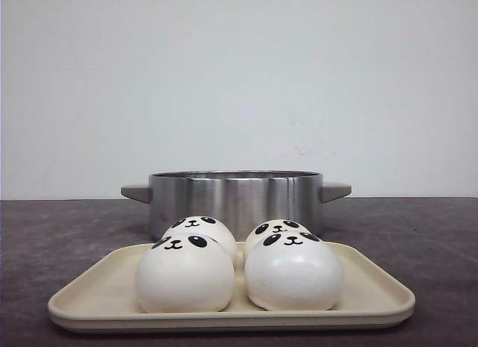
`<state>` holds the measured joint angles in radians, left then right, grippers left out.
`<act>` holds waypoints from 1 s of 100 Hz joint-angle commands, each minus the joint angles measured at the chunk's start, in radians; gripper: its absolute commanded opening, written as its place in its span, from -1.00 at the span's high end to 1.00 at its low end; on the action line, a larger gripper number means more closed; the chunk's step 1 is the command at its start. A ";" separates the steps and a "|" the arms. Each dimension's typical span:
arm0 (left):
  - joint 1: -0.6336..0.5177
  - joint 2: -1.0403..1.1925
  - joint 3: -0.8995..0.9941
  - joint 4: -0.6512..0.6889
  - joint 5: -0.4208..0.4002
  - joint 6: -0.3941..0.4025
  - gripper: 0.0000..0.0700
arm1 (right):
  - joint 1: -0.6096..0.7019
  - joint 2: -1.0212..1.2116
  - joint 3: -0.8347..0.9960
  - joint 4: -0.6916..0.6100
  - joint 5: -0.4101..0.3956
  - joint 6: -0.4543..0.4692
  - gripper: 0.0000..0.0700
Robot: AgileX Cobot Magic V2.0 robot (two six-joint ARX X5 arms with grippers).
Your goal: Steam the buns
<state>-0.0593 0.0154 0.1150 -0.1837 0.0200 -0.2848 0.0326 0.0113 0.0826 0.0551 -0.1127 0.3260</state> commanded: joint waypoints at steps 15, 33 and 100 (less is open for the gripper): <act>0.001 0.181 0.282 0.006 0.071 0.011 0.99 | 0.001 0.173 0.343 -0.175 -0.035 -0.027 0.98; 0.001 0.434 0.594 -0.071 0.120 0.028 0.99 | 0.001 0.402 0.666 -0.335 -0.087 -0.122 0.99; -0.052 0.664 0.782 -0.138 0.377 0.003 -1.00 | 0.023 0.658 0.873 -0.333 -0.428 0.035 -1.00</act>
<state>-0.0921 0.6743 0.8848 -0.3256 0.3920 -0.2802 0.0422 0.6342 0.9348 -0.2790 -0.5465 0.3180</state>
